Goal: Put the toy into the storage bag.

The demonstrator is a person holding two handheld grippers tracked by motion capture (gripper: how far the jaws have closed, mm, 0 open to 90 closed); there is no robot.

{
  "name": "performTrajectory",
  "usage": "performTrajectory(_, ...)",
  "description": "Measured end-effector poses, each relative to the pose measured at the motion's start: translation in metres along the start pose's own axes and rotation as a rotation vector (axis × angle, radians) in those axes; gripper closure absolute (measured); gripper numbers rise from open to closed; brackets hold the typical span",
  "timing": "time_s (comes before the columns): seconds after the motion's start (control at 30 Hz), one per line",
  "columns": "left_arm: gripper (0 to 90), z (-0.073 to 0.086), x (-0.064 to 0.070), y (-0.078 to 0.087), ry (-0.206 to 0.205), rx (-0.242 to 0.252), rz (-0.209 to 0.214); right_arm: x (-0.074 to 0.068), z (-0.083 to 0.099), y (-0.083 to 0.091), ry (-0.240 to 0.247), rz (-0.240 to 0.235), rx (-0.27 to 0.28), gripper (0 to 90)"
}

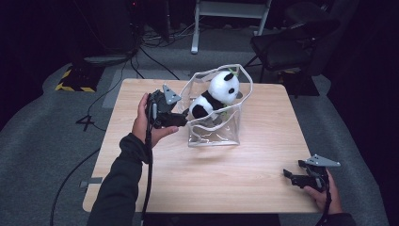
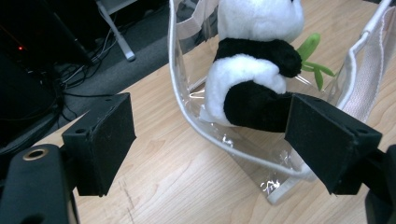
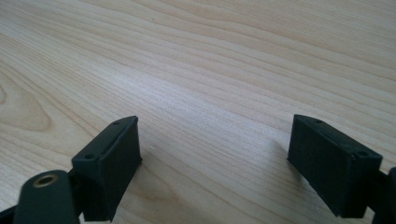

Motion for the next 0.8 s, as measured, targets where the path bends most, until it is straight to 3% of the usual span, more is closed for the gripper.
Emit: performTrajectory(0.8,16.2,0.048,-0.011,-0.001,-0.005,-0.055,-0.009,0.000,0.000,0.000,0.000,0.000,0.000,17.1)
Point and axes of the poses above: each handheld gripper's, and its own axes: y roughly backward along the jaws, z roughly out of its underside, x roughly to its right, the point moved 9 cm from there along -y, roughly forward along the jaws, and after that the axes turned 13 degrees about -z, right-handed, at the moved point
